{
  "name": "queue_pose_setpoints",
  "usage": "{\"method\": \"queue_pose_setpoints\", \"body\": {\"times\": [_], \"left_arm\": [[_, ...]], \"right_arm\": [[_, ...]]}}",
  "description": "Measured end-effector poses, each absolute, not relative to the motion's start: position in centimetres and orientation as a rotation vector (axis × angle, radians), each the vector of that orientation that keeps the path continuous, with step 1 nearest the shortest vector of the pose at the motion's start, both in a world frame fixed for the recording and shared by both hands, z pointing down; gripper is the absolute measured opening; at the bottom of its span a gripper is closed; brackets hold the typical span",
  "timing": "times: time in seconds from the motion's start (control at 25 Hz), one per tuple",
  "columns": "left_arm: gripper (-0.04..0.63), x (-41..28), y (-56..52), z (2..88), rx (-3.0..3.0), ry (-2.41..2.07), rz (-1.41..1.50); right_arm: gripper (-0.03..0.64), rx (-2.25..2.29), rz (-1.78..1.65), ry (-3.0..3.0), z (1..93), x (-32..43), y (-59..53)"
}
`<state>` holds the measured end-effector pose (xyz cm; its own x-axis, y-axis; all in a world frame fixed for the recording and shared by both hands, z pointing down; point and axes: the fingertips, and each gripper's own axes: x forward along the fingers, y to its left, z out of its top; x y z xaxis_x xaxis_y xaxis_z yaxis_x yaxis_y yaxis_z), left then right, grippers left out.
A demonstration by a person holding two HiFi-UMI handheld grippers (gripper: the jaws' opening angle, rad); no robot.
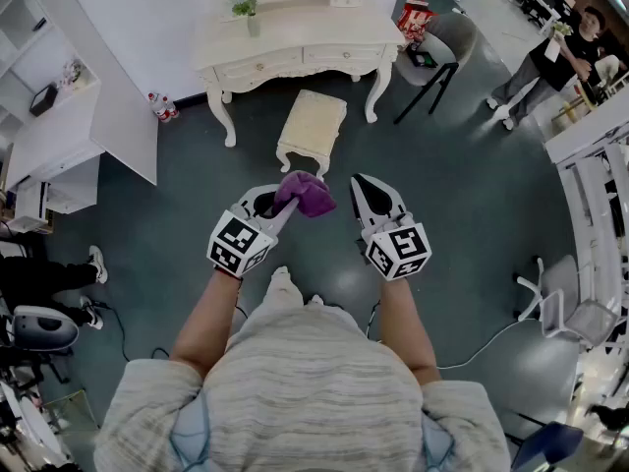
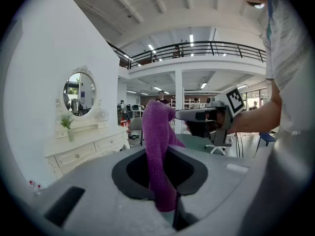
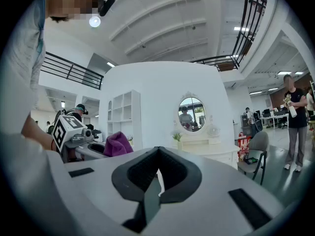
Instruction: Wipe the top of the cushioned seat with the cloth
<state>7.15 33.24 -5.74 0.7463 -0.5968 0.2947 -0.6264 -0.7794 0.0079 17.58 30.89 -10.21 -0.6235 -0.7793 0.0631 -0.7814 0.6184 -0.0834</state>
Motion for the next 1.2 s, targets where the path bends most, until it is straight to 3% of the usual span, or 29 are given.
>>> {"method": "queue_pose_setpoints", "body": {"times": [1.2], "left_arm": [[0.051,3.8,27.3,-5.2,2.863,-0.917,0.420]], "right_arm": [[0.011,1.354,0.207,-2.856,-10.0,14.0,25.4]]}}
